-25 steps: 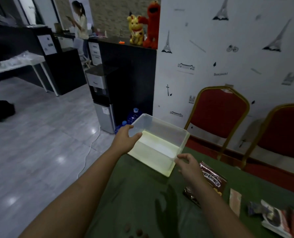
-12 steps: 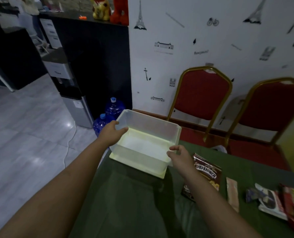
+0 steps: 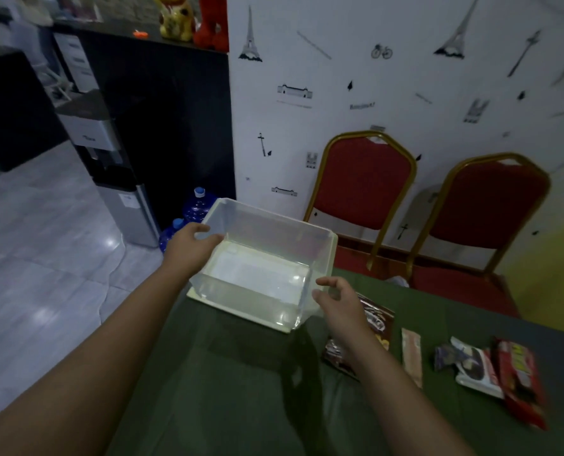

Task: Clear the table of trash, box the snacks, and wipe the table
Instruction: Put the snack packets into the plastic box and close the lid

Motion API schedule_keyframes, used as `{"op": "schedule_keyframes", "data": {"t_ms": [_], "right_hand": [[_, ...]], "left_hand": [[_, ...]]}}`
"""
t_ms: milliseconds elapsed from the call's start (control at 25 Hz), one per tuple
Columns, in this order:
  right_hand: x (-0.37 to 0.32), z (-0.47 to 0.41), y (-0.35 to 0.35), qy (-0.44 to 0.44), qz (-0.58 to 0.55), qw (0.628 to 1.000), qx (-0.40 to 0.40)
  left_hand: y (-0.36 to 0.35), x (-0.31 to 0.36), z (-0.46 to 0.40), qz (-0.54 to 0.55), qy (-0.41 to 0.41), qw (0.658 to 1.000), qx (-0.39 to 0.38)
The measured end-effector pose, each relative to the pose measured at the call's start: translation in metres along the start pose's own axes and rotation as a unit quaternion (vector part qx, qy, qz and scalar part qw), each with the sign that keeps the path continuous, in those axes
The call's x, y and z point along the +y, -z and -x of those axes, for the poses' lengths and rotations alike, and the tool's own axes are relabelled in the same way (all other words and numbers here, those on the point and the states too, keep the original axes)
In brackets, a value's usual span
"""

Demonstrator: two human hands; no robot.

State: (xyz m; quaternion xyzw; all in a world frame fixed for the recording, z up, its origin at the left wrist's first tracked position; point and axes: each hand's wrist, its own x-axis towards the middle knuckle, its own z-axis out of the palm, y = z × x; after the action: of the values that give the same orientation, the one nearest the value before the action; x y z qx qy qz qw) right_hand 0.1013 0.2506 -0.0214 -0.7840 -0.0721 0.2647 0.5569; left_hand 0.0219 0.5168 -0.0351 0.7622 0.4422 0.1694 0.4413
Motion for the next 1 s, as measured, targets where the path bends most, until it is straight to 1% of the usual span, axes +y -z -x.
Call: {"op": "schedule_keyframes", "data": {"t_ms": [160,360,520,640,800,1000], "right_hand": [[0.019,0.038,0.060,0.017,-0.013,1.000,0.002],[0.054,0.104,0.144,0.035,-0.008,0.999,0.020],[0.093,0.164,0.215,0.019,-0.019,0.999,0.029],[0.127,0.204,0.260,0.000,-0.025,0.998,0.052],[0.160,0.241,0.294,-0.027,-0.027,0.998,0.048],[0.186,0.267,0.306,-0.024,-0.011,0.999,0.042]], "left_hand": [[-0.013,0.019,0.066,0.029,-0.024,0.999,-0.010],[-0.047,0.033,0.176,0.063,-0.012,0.996,-0.055],[-0.085,0.042,0.270,0.088,-0.008,0.992,-0.091],[-0.115,0.040,0.333,0.102,-0.003,0.988,-0.117],[-0.144,0.023,0.380,0.104,0.011,0.987,-0.123],[-0.155,0.006,0.420,0.118,0.036,0.985,-0.121]]}}
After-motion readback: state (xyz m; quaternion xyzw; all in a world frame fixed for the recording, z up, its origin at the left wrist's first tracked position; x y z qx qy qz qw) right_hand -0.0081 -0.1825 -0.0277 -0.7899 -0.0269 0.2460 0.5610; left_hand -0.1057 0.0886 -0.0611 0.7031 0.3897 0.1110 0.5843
